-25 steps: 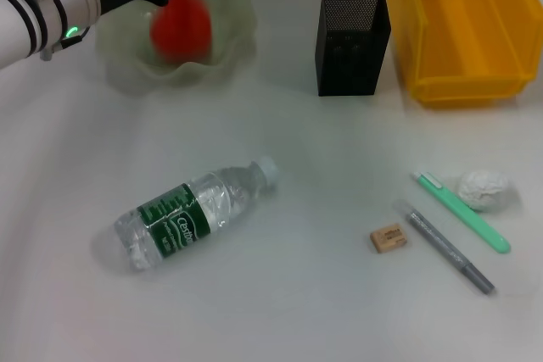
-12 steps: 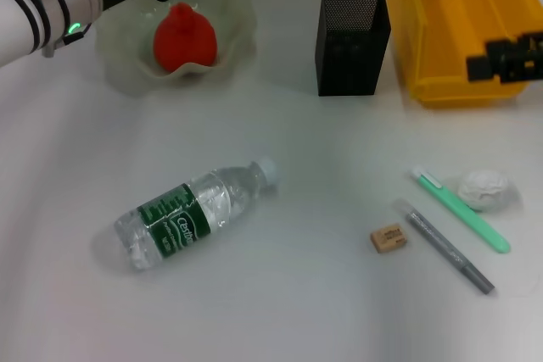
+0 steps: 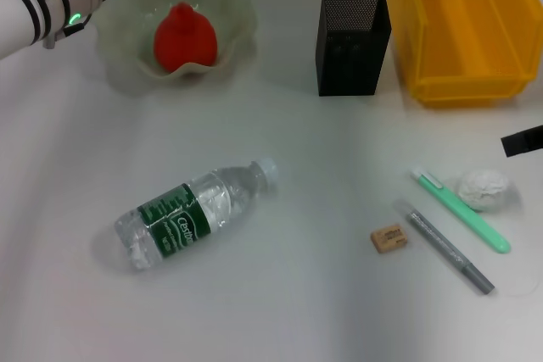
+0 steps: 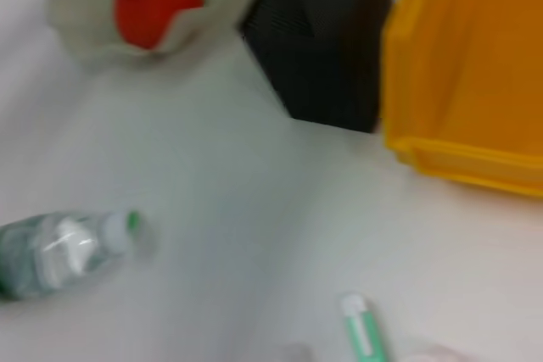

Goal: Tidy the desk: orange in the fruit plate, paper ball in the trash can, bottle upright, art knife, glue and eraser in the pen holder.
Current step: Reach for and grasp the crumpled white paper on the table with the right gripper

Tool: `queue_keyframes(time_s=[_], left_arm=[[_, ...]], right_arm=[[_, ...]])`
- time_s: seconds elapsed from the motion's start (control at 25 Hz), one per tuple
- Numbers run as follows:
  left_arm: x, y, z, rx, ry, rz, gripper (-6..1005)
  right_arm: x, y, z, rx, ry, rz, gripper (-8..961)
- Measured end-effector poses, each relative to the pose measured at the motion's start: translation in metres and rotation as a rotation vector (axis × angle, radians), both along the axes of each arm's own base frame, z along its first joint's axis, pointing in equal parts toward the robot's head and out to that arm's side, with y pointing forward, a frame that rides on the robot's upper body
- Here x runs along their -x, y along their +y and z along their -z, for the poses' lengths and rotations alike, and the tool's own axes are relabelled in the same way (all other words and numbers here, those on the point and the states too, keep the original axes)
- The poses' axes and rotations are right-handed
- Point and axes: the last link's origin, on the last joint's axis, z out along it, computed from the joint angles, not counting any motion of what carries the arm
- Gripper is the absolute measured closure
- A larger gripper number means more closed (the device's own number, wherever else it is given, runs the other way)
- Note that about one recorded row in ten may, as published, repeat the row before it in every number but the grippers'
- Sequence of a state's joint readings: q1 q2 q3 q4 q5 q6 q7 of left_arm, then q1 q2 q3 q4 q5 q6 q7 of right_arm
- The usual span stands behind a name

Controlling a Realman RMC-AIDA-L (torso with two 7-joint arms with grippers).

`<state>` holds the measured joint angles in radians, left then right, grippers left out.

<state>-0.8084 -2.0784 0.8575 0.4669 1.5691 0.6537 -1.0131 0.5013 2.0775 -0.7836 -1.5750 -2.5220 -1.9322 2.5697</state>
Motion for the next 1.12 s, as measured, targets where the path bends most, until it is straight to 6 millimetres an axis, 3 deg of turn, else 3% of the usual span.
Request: queue_keyframes(time_s=[0.2, 0.52, 1.12], left_arm=[[-0.002, 0.001, -0.001, -0.005, -0.003, 0.004, 356], [0.003, -0.002, 0.000, 0.001, -0.012, -0.006, 357], [0.012, -0.007, 0.002, 0.002, -0.026, -0.028, 356]], right_arm=[[-0.017, 0.006, 0.006, -0.019, -0.034, 0.063, 263], [-0.039, 0.019, 0.035, 0.017, -0.093, 0.092, 264], [-0.044, 0.035, 0.062, 0.073, -0.064, 0.063, 263]])
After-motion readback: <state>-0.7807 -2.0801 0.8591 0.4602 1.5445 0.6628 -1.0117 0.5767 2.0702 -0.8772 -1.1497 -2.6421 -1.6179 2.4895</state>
